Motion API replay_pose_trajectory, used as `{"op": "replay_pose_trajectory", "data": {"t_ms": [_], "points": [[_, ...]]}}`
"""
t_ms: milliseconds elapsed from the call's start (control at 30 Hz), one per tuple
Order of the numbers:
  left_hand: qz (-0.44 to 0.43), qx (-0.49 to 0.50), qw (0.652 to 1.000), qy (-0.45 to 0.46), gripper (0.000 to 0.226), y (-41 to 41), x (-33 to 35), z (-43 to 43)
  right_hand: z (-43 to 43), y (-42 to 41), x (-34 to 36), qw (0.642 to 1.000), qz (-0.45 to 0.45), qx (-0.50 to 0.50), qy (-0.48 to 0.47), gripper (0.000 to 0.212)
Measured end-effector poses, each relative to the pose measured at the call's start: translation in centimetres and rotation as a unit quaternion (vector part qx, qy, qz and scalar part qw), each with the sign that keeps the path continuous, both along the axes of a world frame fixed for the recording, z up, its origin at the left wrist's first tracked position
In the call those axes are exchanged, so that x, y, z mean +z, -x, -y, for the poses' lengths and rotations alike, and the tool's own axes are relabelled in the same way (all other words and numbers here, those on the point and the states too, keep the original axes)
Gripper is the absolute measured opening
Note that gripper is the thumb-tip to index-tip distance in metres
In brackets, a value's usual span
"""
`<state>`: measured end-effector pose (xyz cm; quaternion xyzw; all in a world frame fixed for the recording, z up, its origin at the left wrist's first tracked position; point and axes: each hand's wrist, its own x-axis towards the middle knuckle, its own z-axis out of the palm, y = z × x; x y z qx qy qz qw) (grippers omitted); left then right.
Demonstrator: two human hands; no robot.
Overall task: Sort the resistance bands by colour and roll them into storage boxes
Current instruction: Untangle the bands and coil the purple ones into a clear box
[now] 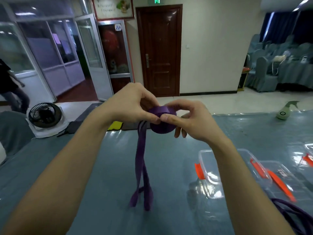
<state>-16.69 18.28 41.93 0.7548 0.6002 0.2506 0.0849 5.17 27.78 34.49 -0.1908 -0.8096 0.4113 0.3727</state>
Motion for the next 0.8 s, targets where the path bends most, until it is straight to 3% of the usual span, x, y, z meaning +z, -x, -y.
{"op": "replay_pose_trajectory", "data": {"t_ms": [67, 133, 267, 367, 467, 533, 600, 800], "points": [[-0.061, 0.006, 0.998, -0.001, 0.026, -1.0, 2.5, -1.0, -1.1, -0.5, 3.1, 0.998, 0.050, -0.004, -0.040, 0.028], [-0.067, 0.014, 0.997, -0.026, 0.029, -1.7, 4.8, -1.8, -2.0, -1.0, 5.8, 0.993, 0.064, -0.025, -0.097, 0.023], [0.071, 0.015, 0.996, -0.050, 0.047, -2.0, 6.6, -2.6, -3.5, -2.3, 9.4, 0.989, 0.014, -0.042, -0.139, 0.020], [0.096, 0.018, 0.994, -0.056, 0.042, -2.8, 6.1, -3.0, -4.7, -3.4, 10.3, 0.992, 0.011, -0.013, -0.123, 0.018], [-0.002, 0.047, 0.998, -0.036, 0.036, -4.6, 6.8, -3.2, -5.8, -4.5, 10.7, 0.989, 0.094, 0.029, -0.111, 0.036], [-0.100, 0.061, 0.993, -0.020, 0.034, -6.2, 7.8, -3.2, -6.2, -4.7, 11.0, 0.977, 0.143, 0.034, -0.151, 0.034], [-0.140, 0.066, 0.988, -0.009, 0.032, -7.3, 8.8, -3.1, -6.5, -5.0, 11.1, 0.979, 0.131, 0.042, -0.151, 0.033], [0.112, 0.042, 0.993, -0.007, 0.044, -7.4, 4.8, -2.5, -6.7, -8.1, 7.0, 0.997, -0.035, 0.050, -0.039, 0.032]]}}
